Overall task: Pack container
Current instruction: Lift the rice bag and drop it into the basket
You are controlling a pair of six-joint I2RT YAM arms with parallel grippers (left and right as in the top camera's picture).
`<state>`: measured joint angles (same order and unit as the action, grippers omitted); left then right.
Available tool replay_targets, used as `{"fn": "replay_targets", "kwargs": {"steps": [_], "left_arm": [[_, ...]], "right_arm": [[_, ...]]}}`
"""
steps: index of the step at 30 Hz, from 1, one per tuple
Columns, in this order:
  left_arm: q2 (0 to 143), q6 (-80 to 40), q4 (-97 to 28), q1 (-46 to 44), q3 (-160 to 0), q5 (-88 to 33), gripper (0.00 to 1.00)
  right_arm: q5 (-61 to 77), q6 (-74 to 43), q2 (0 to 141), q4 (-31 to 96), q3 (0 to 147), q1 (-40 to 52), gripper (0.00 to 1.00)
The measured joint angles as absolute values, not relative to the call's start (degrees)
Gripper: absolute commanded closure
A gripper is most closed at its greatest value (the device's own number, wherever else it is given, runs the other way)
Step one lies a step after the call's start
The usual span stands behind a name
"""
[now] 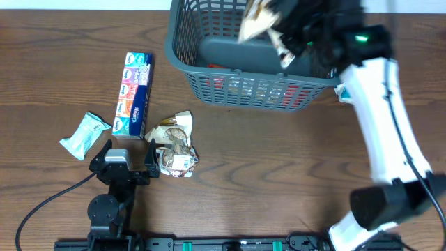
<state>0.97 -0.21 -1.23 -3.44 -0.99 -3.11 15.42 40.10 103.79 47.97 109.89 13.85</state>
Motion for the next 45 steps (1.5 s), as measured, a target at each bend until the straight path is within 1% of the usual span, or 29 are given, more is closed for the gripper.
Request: {"fn": "replay_targets", "kwargs": {"steps": [4, 10, 11, 12, 16, 19, 21, 25, 29, 31, 33, 36, 42, 45], "left_arm": [[1.0, -0.2, -1.3, -3.4, -1.0, -3.1, 0.01], [1.0, -0.2, -1.2, -3.4, -1.0, -3.1, 0.01], [1.0, -0.2, -1.3, -3.4, -1.0, -3.1, 0.01], [1.0, -0.2, -1.3, -3.4, -1.0, -3.1, 0.01], [1.0, -0.2, -1.3, -3.4, -1.0, -3.1, 0.01], [1.0, -0.2, -1.2, -3.4, -1.0, -3.1, 0.01], [1.0, -0.2, -1.2, -3.4, -1.0, -3.1, 0.01], [1.0, -0.2, -1.3, -3.4, -1.0, -3.1, 0.01], [1.0, -0.2, -1.2, -3.4, -1.0, -3.1, 0.01], [1.0, -0.2, -1.3, -3.4, -1.0, -3.1, 0.01], [1.0, -0.2, -1.2, -3.4, -1.0, -3.1, 0.01], [1.0, -0.2, -1.2, -3.4, -1.0, -3.1, 0.01], [1.0, -0.2, -1.2, -3.4, -1.0, -3.1, 0.01], [1.0, -0.2, -1.3, -3.4, -1.0, -3.1, 0.01]], "right_arm": [[13.5, 45.6, 108.8, 51.0, 109.9, 15.6, 0.99], [12.1, 49.2, 115.3, 54.9, 109.9, 15.7, 0.98], [12.0, 49.5, 116.7, 55.6, 109.9, 15.7, 0.95], [11.9, 49.7, 117.7, 56.1, 109.9, 15.7, 0.9], [11.8, 50.4, 121.6, 57.4, 109.9, 15.7, 0.81], [11.8, 50.7, 122.3, 57.4, 109.9, 15.7, 0.73], [11.8, 50.8, 122.2, 57.1, 109.9, 15.7, 0.69], [11.8, 50.9, 122.1, 56.5, 110.1, 15.7, 0.6], [11.8, 51.0, 121.6, 56.1, 110.3, 15.7, 0.54], [11.8, 50.6, 121.1, 56.0, 111.0, 15.7, 0.41], [11.8, 50.5, 120.4, 56.0, 112.0, 15.7, 0.33], [11.3, 49.4, 118.6, 54.3, 114.3, 15.7, 0.36], [8.6, 42.8, 112.7, 46.1, 118.3, 14.1, 0.35], [4.7, 36.1, 108.3, 41.3, 119.0, 11.3, 0.32]]}}
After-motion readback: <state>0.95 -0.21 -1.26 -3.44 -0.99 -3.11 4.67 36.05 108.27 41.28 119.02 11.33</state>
